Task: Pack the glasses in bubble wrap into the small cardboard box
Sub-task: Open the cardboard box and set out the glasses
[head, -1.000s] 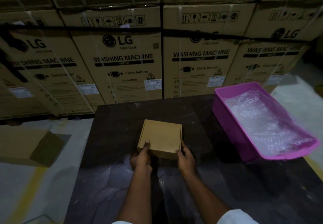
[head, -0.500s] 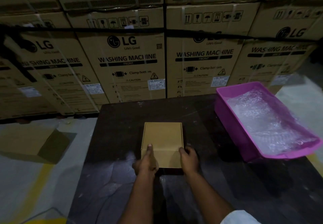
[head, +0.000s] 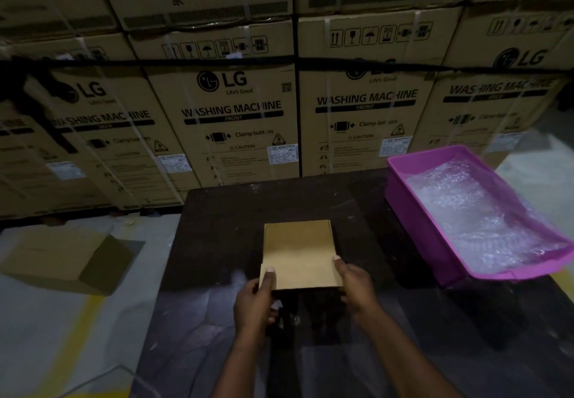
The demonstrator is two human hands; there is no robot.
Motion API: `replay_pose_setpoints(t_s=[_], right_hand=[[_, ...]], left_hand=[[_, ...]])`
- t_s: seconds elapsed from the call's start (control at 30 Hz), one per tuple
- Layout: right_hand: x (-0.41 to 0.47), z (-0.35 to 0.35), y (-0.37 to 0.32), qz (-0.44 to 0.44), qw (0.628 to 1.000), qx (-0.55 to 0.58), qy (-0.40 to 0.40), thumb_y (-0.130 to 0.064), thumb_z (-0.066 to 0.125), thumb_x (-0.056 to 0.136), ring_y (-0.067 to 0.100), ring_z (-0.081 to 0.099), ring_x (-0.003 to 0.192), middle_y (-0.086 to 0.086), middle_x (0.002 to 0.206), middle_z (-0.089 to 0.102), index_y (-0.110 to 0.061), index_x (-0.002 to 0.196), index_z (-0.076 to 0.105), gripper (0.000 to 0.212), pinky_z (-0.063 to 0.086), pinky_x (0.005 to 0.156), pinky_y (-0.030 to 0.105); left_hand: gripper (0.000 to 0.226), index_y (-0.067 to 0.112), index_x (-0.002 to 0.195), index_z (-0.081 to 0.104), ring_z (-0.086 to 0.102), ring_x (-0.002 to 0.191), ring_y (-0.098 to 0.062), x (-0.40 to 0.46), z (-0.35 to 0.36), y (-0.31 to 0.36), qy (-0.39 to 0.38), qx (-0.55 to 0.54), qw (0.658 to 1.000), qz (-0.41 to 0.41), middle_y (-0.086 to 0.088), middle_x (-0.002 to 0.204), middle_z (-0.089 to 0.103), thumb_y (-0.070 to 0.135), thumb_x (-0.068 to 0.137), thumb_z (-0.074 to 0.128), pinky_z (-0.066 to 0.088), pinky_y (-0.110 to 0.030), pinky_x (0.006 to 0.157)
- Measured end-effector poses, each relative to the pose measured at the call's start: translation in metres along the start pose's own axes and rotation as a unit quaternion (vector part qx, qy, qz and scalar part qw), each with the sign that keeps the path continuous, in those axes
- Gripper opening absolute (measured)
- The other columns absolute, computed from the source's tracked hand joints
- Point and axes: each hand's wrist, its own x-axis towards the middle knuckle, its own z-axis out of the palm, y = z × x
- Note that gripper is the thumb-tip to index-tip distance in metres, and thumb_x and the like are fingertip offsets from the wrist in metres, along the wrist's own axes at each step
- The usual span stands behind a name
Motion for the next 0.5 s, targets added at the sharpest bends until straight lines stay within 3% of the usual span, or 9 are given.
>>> replay_pose_setpoints(t_s=[0.03, 0.1, 0.2, 0.27, 0.33, 0.43, 0.5], right_hand=[[-0.003, -0.003, -0.007, -0.031, 0.999, -0.015, 0.001, -0.041, 0.054, 0.094, 0.022, 0.057, 0.079, 0.014, 0.089, 0.066, -0.002, 0.086, 0.066, 0.041, 0.038, 0.068, 0.030], [-0.009, -0.008, -0.023, -0.089, 0.994, -0.064, 0.013, -0.041, 0.046, 0.098, 0.021, 0.060, 0.089, 0.011, 0.096, 0.068, -0.009, 0.087, 0.069, 0.041, 0.039, 0.075, 0.029], [-0.016, -0.010, -0.047, -0.134, 0.991, -0.018, 0.023, -0.038, 0.041, 0.100, 0.016, 0.060, 0.094, 0.003, 0.099, 0.068, -0.017, 0.090, 0.072, 0.039, 0.042, 0.082, 0.028], [-0.020, -0.008, -0.062, -0.132, 0.989, 0.071, -0.014, -0.032, 0.039, 0.101, 0.010, 0.064, 0.089, 0.001, 0.099, 0.070, -0.021, 0.091, 0.071, 0.035, 0.046, 0.076, 0.027], [-0.015, -0.009, -0.072, -0.136, 0.984, 0.099, -0.059, -0.027, 0.036, 0.101, 0.007, 0.063, 0.094, -0.004, 0.104, 0.069, -0.024, 0.103, 0.067, 0.032, 0.045, 0.073, 0.025], [0.001, -0.007, -0.082, -0.170, 0.979, 0.060, -0.094, -0.026, 0.035, 0.100, 0.010, 0.057, 0.112, -0.005, 0.122, 0.063, -0.026, 0.124, 0.060, 0.035, 0.043, 0.087, 0.030], [0.008, -0.003, -0.088, -0.191, 0.976, 0.041, -0.100, -0.023, 0.038, 0.097, 0.010, 0.055, 0.116, -0.007, 0.126, 0.060, -0.025, 0.131, 0.055, 0.038, 0.043, 0.088, 0.027]], left_hand=[[0.045, 0.012, 0.080, 0.065, 0.054, 0.049, -0.013, -0.003, -0.004, 0.003, 0.006, 0.022, 0.999, 0.039, 0.004, 0.054, 0.057, 0.056, 0.086, 0.057, 0.044, -0.030, 0.053], [0.050, 0.018, 0.086, 0.070, 0.062, 0.078, -0.012, -0.007, -0.012, 0.010, 0.013, 0.057, 0.991, 0.117, 0.001, 0.082, 0.067, 0.063, 0.084, 0.049, 0.050, -0.033, 0.073], [0.053, 0.021, 0.115, 0.064, 0.052, 0.115, -0.012, -0.010, -0.017, 0.027, -0.007, 0.012, 0.985, 0.169, 0.000, 0.126, 0.056, 0.060, 0.086, 0.042, 0.044, -0.032, 0.099], [0.053, 0.018, 0.131, 0.056, 0.046, 0.121, -0.005, -0.008, -0.019, 0.044, -0.030, -0.023, 0.982, 0.183, 0.003, 0.136, 0.050, 0.051, 0.091, 0.042, 0.039, -0.020, 0.095], [0.046, 0.021, 0.132, 0.055, 0.048, 0.116, 0.002, -0.001, -0.018, 0.061, -0.063, -0.019, 0.974, 0.217, 0.007, 0.133, 0.053, 0.044, 0.093, 0.044, 0.037, -0.008, 0.086], [0.044, 0.024, 0.139, 0.047, 0.048, 0.118, 0.003, 0.013, -0.014, 0.076, -0.096, 0.007, 0.961, 0.261, 0.011, 0.133, 0.051, 0.034, 0.096, 0.049, 0.039, -0.005, 0.085], [0.052, 0.021, 0.146, 0.037, 0.047, 0.120, 0.006, 0.024, -0.010, 0.080, -0.105, 0.007, 0.956, 0.274, 0.012, 0.138, 0.046, 0.027, 0.097, 0.051, 0.040, -0.005, 0.085]])
